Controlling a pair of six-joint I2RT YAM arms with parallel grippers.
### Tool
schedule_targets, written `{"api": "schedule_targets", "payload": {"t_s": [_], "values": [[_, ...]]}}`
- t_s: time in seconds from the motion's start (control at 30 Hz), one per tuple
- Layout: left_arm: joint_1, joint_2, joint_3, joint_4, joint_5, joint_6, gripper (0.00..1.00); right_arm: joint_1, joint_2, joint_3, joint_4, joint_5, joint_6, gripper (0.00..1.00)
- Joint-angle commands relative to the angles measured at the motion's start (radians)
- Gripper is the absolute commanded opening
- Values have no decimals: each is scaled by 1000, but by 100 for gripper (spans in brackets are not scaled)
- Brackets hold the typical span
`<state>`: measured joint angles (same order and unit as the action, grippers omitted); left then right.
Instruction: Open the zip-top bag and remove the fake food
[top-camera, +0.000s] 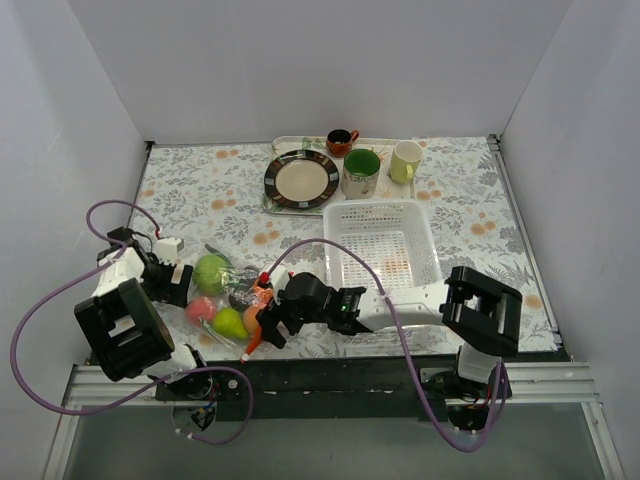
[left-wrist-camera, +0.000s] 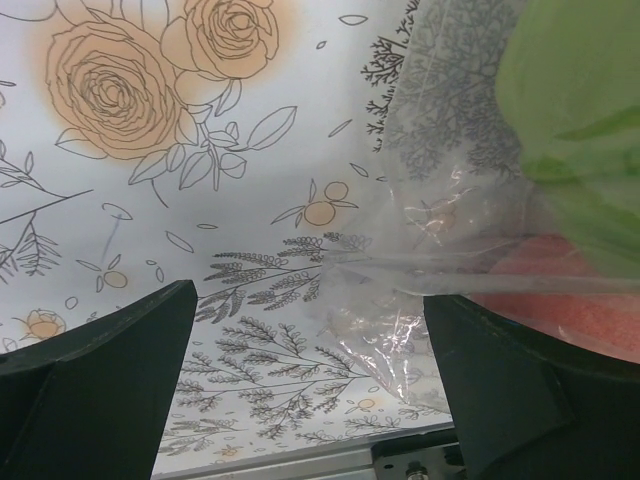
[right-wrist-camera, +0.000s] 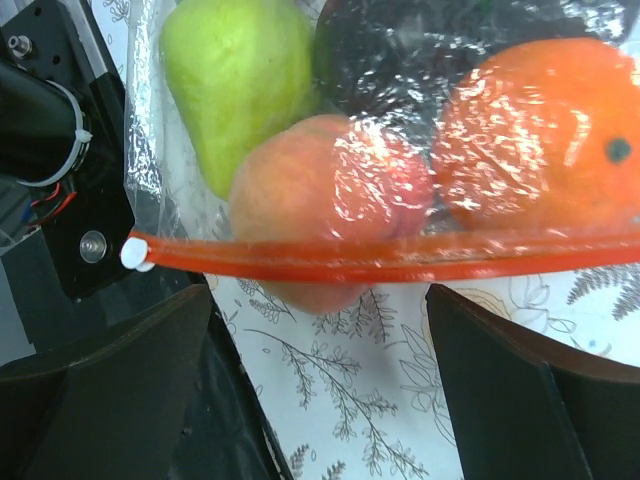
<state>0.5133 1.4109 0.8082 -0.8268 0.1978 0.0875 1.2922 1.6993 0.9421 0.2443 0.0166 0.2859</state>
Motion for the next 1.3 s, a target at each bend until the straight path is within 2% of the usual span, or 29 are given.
{"api": "schedule_targets", "payload": {"t_s": [0.0, 0.17, 0.3, 0.5, 0.63, 0.77, 0.97, 1.1, 1.23, 1.27], "values": [[1, -44, -9, -20, 52, -18, 98, 28, 74, 52, 101, -3, 16, 97], [-6, -55, 8, -63, 97, -35, 98, 35, 140, 86, 116, 78, 13, 96], [-6, -64, 61, -138, 143, -40, 98, 35, 143, 80, 150, 160, -1, 91], [-4, -21, 197, -331, 334, -81, 98, 35, 115, 63, 184, 229, -14, 80], [-4, 22, 204, -325, 387, -166, 98, 36, 112, 63, 188, 237, -24, 77], [-6, 97, 148, -246, 368, -210, 98, 36, 128, 64, 193, 229, -16, 71], [-4, 115, 85, -176, 364, -174, 98, 41, 126, 49, 210, 218, 2, 62], [-4, 106, 117, -238, 420, -122, 98, 42, 103, 24, 216, 221, 4, 56], [-4, 102, 181, -323, 469, -94, 90, 42, 69, 3, 211, 236, 6, 44], [-6, 97, 195, -348, 474, -94, 84, 42, 53, 0, 207, 241, 6, 38]]}}
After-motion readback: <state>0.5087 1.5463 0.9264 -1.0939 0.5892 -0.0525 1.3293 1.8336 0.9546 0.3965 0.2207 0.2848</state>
